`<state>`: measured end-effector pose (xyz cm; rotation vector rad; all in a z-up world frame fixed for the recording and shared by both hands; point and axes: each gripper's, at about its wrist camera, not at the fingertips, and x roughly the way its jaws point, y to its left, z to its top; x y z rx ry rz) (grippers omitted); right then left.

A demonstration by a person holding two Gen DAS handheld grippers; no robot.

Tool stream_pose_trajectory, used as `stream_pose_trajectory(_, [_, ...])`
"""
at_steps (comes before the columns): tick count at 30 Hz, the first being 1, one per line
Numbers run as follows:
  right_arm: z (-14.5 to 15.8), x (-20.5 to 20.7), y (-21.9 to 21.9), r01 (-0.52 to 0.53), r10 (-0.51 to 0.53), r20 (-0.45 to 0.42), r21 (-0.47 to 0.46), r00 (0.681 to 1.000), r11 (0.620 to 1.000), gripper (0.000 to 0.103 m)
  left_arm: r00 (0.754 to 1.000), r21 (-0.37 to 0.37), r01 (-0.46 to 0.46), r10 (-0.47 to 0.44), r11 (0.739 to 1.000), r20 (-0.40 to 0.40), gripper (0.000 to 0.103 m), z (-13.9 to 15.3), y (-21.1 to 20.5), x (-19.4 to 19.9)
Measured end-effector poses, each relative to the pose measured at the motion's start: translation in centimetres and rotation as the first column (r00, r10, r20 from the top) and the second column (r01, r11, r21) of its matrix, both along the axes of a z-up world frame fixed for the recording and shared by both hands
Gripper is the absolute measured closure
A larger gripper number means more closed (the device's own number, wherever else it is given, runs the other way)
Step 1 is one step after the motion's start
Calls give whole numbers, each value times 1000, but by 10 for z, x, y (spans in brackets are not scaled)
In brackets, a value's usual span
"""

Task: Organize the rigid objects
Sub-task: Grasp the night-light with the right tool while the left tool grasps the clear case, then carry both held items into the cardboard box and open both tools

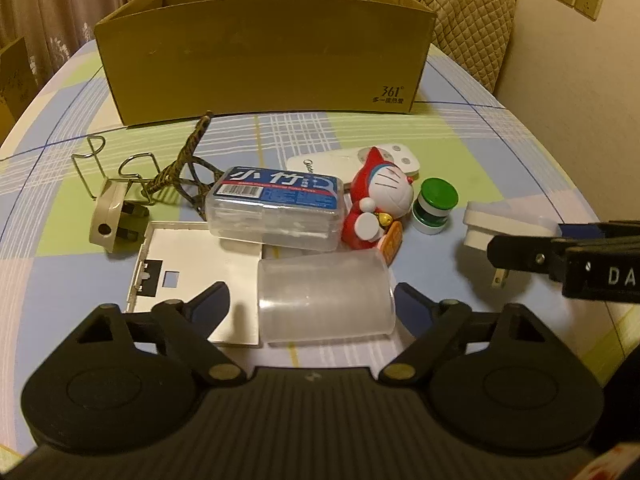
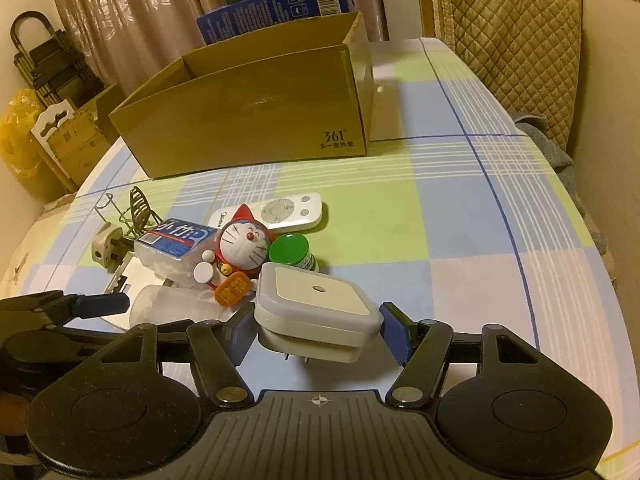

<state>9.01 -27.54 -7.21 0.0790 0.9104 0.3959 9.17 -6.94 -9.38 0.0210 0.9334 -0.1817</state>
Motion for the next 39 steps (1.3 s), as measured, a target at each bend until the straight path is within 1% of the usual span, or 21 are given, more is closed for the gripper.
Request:
stream_pose_trajectory(1, [0,0,0,2,-2,-2,2,1000,1000,40,1000,2,1,-1,1000,-3,22,-1,0,0])
stream_pose_trajectory(3, [0,0,-1,4,-4,-2,0,1000,1000,40,1000,0,8,-8,1000,-9,33,-2,-2,-1])
stream_pose_trajectory(4, [0,0,-1,4,-4,-1,1,1000,1000,40,1000,0,8,-8,1000,-11,34,-3,-2,-1])
stream_pose_trajectory(11, [6,-3,1,5,-5,9,0,1000,1000,40,999,14,34,-34,999,-5,35,5,-3,-5])
stream_pose_trajectory(17, [18,-6,7,-5,5,33,5,999,1000,40,1000,-19,30,-30,999,7,35,22,4,-9])
stream_pose_trajectory(21, [36,-7,11,-15,15,72,8,997,1000,40,999,-41,20,-19,999,35,35,43,11,-10])
stream_pose_trajectory(24, [54,0,17,-26,24,108,21,994,999,40,997,-53,15,-10,998,76,35,67,19,-2])
stream_pose_trajectory(28, [85,20,31,-53,46,183,30,982,998,40,990,-66,-6,15,998,138,35,101,34,24])
stream_pose_trajectory(33, [118,71,52,-65,54,268,32,962,997,40,977,-59,-24,35,998,212,35,138,50,78])
stream_pose_trajectory(36, [128,108,66,-61,52,291,25,955,998,40,968,-45,-37,47,998,247,35,152,58,114])
stream_pose_trajectory(39, [127,142,81,-61,57,289,4,956,998,40,967,-51,-52,63,997,245,35,155,64,150])
